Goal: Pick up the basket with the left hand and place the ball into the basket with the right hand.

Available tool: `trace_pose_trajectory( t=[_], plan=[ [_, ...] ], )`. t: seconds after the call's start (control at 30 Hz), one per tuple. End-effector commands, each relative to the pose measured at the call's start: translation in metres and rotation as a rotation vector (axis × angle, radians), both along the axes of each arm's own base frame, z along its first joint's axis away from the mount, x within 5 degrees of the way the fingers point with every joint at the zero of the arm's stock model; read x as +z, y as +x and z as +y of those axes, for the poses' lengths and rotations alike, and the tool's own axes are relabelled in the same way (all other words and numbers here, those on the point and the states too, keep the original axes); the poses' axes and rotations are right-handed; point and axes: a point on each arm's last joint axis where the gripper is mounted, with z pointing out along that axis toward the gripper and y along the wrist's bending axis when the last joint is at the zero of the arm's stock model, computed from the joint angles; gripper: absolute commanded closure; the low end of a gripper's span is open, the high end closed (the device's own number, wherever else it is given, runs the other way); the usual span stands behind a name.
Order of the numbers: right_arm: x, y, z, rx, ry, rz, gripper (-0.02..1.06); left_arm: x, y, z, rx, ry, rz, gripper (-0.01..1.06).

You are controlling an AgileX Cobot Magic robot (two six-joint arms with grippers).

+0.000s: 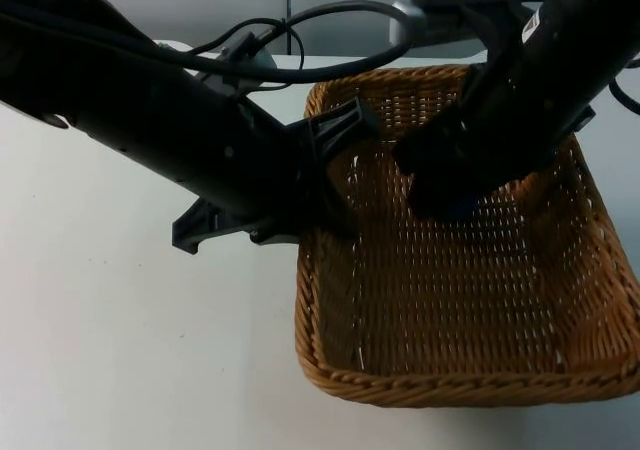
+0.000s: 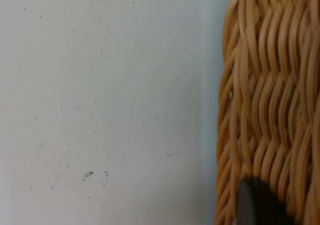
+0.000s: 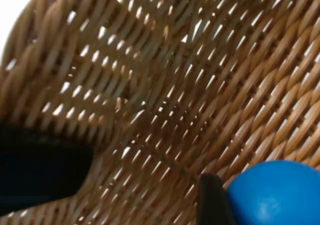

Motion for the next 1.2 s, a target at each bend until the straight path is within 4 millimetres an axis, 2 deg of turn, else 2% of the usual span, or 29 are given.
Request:
trace_pose_trajectory(
  t=[0.0,0.33,0.4,0.47,0.5,0.63,0.67,0.73,0.8,0.83,0.87,0.97,1.1,1.13,1.17],
  plan=[
    [-0.005,0.0,0.001,0.007,-0.011,-0.001,1.05,0.006,-0.001,-0.005,-0.003,-0.028,0.0,0.9],
    [-0.007,0.002,0.002,0.004,-0.006,-0.015,1.04,0.005,-0.001,-0.005,-0.021,-0.014,-0.008,0.9],
    [-0.007,0.003,0.002,0.004,-0.005,-0.017,0.99,0.005,-0.001,-0.005,-0.023,-0.012,-0.008,0.9],
    [-0.005,0.003,0.002,0.002,0.001,-0.025,0.82,0.005,-0.001,-0.005,-0.021,-0.012,-0.006,0.9],
    [-0.005,0.003,0.002,0.002,0.001,-0.025,0.82,0.005,-0.001,-0.005,-0.021,-0.012,-0.006,0.9],
    [0.001,0.003,0.002,0.001,0.012,-0.047,0.51,0.005,-0.001,-0.005,-0.021,-0.012,-0.006,0.9],
    [0.001,0.003,0.002,0.001,0.012,-0.047,0.51,0.005,-0.001,-0.005,-0.021,-0.012,-0.006,0.9],
    [0.009,0.003,0.002,-0.001,0.026,-0.076,0.39,0.005,-0.001,-0.005,-0.021,-0.012,-0.006,0.9],
    [0.018,0.003,0.001,0.001,0.037,-0.103,0.32,0.005,-0.001,-0.005,-0.021,-0.012,-0.006,0.9],
    [0.018,0.003,0.001,0.001,0.037,-0.103,0.32,0.005,-0.001,-0.005,-0.021,-0.012,-0.006,0.9],
    [0.025,0.002,0.001,0.003,0.045,-0.123,0.28,0.005,-0.001,-0.005,-0.021,-0.012,-0.006,0.9],
    [0.036,0.0,-0.001,0.01,0.049,-0.153,0.27,0.005,-0.001,-0.005,-0.021,-0.012,-0.006,0.9],
    [0.062,-0.007,-0.005,0.013,0.071,-0.21,0.27,0.005,-0.001,-0.005,-0.021,-0.012,-0.006,0.9],
    [0.062,-0.007,-0.005,0.013,0.071,-0.21,0.27,0.005,-0.001,-0.005,-0.021,-0.012,-0.006,0.9],
    [0.075,-0.012,-0.008,0.015,0.082,-0.233,0.27,0.005,-0.001,-0.005,-0.019,-0.014,-0.005,0.9]
  ],
)
